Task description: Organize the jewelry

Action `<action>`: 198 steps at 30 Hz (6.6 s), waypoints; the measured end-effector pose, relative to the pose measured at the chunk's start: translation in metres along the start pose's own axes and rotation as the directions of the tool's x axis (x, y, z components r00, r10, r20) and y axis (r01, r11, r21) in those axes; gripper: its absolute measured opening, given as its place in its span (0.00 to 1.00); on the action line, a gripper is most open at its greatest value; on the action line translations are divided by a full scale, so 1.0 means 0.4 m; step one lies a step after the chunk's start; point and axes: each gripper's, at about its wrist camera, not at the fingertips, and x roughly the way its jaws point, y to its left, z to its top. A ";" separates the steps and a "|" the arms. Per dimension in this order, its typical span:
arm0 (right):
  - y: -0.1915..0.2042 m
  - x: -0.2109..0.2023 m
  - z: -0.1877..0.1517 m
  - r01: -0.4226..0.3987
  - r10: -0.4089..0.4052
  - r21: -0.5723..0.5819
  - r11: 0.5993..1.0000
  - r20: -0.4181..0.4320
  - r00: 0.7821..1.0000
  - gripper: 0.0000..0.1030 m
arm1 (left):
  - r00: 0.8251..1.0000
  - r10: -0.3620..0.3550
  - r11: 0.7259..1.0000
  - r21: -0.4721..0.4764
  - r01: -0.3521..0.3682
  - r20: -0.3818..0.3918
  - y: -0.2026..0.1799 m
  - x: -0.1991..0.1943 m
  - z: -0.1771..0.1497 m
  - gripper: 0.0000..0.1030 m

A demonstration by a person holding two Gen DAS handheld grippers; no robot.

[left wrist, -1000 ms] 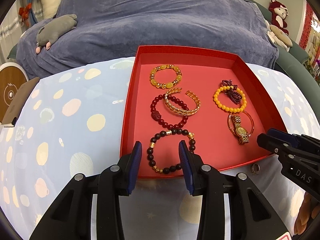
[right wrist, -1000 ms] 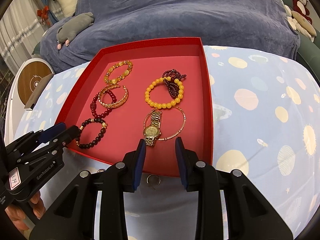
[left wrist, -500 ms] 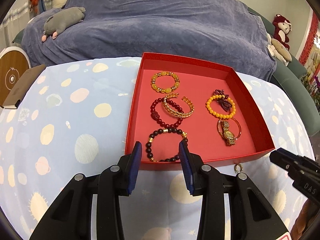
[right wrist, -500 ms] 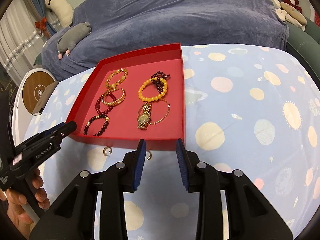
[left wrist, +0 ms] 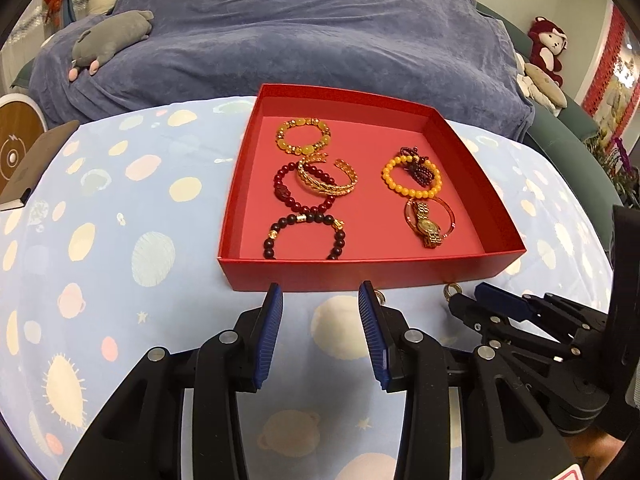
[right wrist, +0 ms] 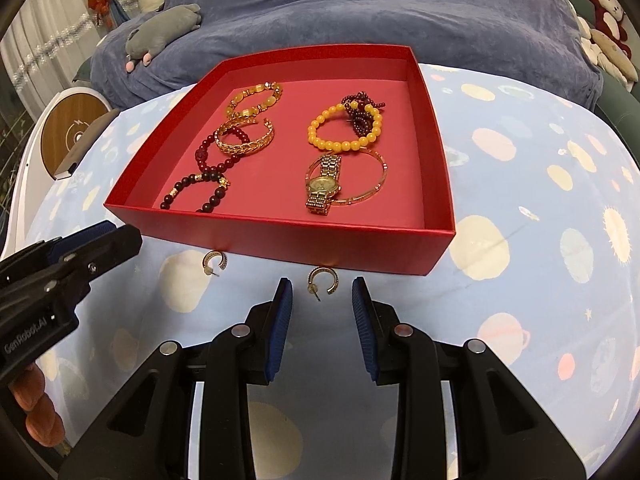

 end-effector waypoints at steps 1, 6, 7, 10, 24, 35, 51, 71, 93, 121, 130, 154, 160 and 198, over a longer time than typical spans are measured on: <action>0.000 0.005 0.001 -0.002 0.002 0.001 1.000 -0.004 1.000 0.30 | 1.000 0.003 1.000 0.006 -0.003 -0.005 -0.004 0.005 -0.002 0.37; 0.002 0.023 0.005 0.012 -0.012 -0.008 1.000 -0.008 1.000 0.29 | 1.000 -0.011 1.000 0.010 0.012 -0.025 -0.019 0.030 -0.007 0.41; 0.003 0.023 0.006 0.015 -0.015 -0.012 1.000 -0.005 1.000 0.28 | 1.000 -0.012 1.000 0.012 0.012 -0.027 -0.023 0.033 -0.008 0.41; 0.005 0.023 0.003 0.029 -0.029 -0.025 0.999 0.000 1.000 0.24 | 0.999 -0.016 1.000 0.020 0.017 -0.036 -0.030 0.044 -0.012 0.41; -0.021 -0.008 -0.002 0.040 -0.040 -0.010 0.999 0.010 0.999 0.16 | 0.998 -0.024 0.999 0.046 0.026 -0.052 -0.071 0.083 -0.026 0.41; -0.046 -0.016 -0.005 0.035 -0.035 0.012 0.999 0.009 0.999 0.16 | 0.998 -0.005 0.998 0.063 0.008 -0.055 -0.090 0.121 -0.024 0.36; -0.036 -0.027 0.002 0.017 -0.017 0.013 1.000 0.017 1.000 0.16 | 0.998 -0.034 0.998 0.055 0.037 -0.054 -0.078 0.101 -0.022 0.14; 0.045 -0.122 0.067 -0.038 0.040 -0.015 0.999 0.119 0.992 0.16 | 0.997 -0.053 0.999 0.013 0.052 0.059 -0.055 -0.045 0.040 0.14; -0.032 -0.086 0.352 -0.046 0.038 0.036 0.998 0.180 0.983 0.16 | 0.988 -0.022 0.999 0.041 0.016 0.150 -0.049 0.003 0.308 0.14; -0.084 0.229 0.474 0.001 -0.004 0.102 0.995 0.026 1.000 0.18 | 0.999 0.053 0.998 -0.028 -0.053 0.009 0.001 0.308 0.428 0.14; -0.077 0.183 0.467 0.010 -0.015 0.084 0.996 0.058 0.998 0.26 | 0.998 0.062 0.998 -0.026 -0.062 0.009 -0.007 0.293 0.422 0.31; -0.009 -0.078 0.197 -0.014 0.008 0.070 0.997 0.089 0.996 0.34 | 0.998 0.057 0.997 -0.055 -0.055 0.024 0.040 0.011 0.188 0.31; 0.016 -0.082 0.100 -0.014 0.012 0.043 0.999 0.051 0.999 0.33 | 0.998 0.056 0.996 -0.072 -0.056 -0.004 0.051 -0.001 0.104 0.31; 0.015 -0.100 0.084 0.030 -0.028 -0.012 0.999 0.099 0.995 0.34 | 0.990 0.141 0.990 -0.025 -0.141 0.017 0.054 0.037 0.080 0.32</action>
